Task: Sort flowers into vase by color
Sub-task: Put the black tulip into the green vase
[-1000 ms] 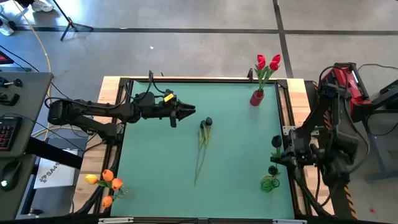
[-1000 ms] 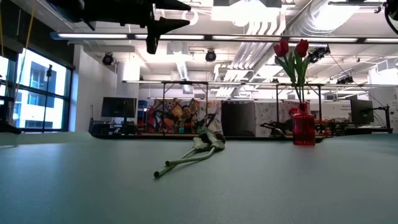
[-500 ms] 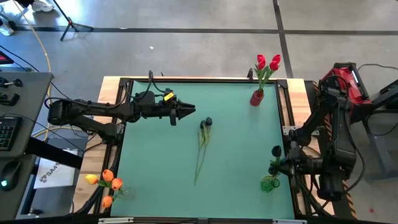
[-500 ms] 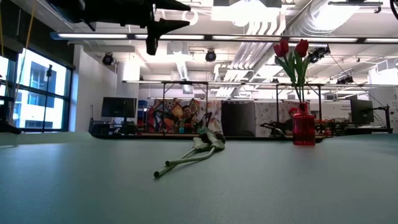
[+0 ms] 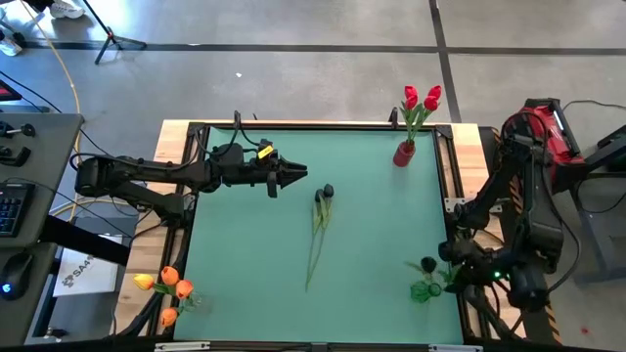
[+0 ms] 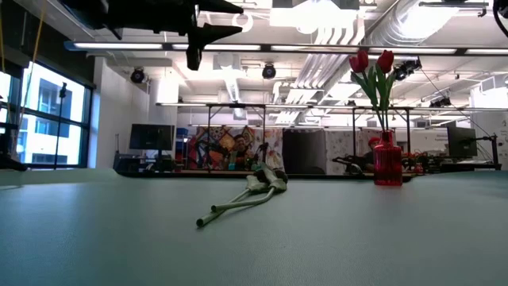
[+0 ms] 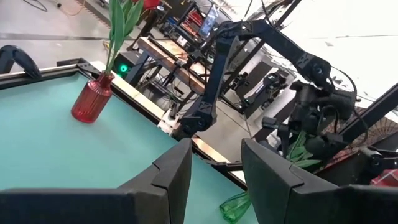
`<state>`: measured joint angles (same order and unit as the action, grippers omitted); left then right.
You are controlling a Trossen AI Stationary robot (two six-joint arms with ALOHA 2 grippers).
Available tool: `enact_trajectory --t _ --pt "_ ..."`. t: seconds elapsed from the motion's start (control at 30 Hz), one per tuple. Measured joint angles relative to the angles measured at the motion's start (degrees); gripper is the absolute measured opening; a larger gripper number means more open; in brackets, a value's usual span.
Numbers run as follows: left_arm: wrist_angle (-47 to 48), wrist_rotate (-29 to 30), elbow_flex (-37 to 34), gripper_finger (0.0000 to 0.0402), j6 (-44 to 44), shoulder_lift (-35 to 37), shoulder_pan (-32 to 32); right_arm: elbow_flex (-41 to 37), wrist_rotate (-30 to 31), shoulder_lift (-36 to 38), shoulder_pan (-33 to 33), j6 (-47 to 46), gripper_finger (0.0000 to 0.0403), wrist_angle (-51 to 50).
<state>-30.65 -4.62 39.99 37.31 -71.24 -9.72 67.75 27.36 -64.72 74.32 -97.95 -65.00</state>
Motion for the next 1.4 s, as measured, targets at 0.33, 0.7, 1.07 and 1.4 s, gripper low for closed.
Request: enact_trajectory --t 0.33,0.7,1.07,1.4 --pt "0.02 0.11 0.00 0.0126 -1.39 0.00 0.03 0.00 1.50 4.90 -0.07 -0.83 0.0116 -1.64" --pt "8.16 0.26 -0.02 0.0126 -1.56 0.00 0.37 0.02 -13.50 10.12 -0.07 -9.17 0.0116 -5.03" --pt "37.00 4.14 -0.09 0.0126 1.12 2.96 0.34 -3.33 2.41 14.22 -5.58 -27.12 0.0116 -24.91" --pt "38.63 4.17 -0.09 0.0126 -0.61 3.34 0.87 -4.52 18.17 18.77 -21.59 -20.01 0.0116 -24.99"
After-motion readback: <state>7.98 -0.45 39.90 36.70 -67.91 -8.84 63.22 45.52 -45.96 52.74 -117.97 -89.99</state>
